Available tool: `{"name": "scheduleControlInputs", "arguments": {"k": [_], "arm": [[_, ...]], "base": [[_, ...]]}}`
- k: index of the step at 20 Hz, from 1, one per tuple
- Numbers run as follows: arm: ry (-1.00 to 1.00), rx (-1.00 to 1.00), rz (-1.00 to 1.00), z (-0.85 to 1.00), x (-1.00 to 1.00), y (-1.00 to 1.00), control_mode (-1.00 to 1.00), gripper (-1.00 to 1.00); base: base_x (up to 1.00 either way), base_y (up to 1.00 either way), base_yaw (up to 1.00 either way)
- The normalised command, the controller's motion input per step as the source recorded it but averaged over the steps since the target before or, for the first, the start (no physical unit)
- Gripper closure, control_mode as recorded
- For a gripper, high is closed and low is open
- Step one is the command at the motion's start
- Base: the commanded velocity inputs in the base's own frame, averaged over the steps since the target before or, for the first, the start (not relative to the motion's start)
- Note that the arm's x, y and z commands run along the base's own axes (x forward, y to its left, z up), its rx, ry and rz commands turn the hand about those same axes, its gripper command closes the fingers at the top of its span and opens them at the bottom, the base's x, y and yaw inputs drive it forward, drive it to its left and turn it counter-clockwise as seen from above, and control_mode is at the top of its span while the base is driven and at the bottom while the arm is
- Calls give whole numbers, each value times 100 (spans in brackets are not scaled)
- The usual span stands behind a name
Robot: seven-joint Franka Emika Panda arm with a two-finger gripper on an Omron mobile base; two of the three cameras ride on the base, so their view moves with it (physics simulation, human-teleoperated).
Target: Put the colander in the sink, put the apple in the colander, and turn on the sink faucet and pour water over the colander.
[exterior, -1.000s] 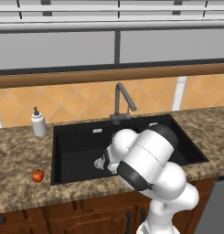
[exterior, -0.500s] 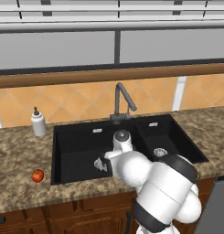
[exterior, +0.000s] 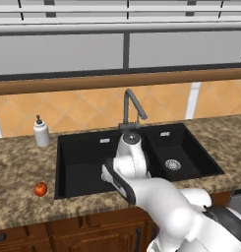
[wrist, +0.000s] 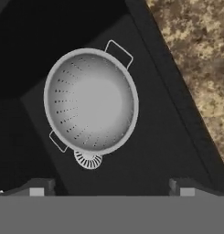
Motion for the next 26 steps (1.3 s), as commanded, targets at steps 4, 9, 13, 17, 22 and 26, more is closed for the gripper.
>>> {"name": "scheduleControlInputs", "arguments": {"k": [4,9,13,17,22,26], "arm": [[33,0,15,91,-1,100,-100,-100],[29,-12,18,68,-8,100,-100,-100],[12,-26,24,11,-33,90,-100,-100],[1,-27,31,-15,-50,58,-100,-100],[0,-7,39,-16,-31,46,-100,-100],[1,6,48,-3,-7,41,-100,-100]], "base": [[0,0,0],[0,0,0],[0,0,0],[0,0,0],[0,0,0],[0,0,0]]}}
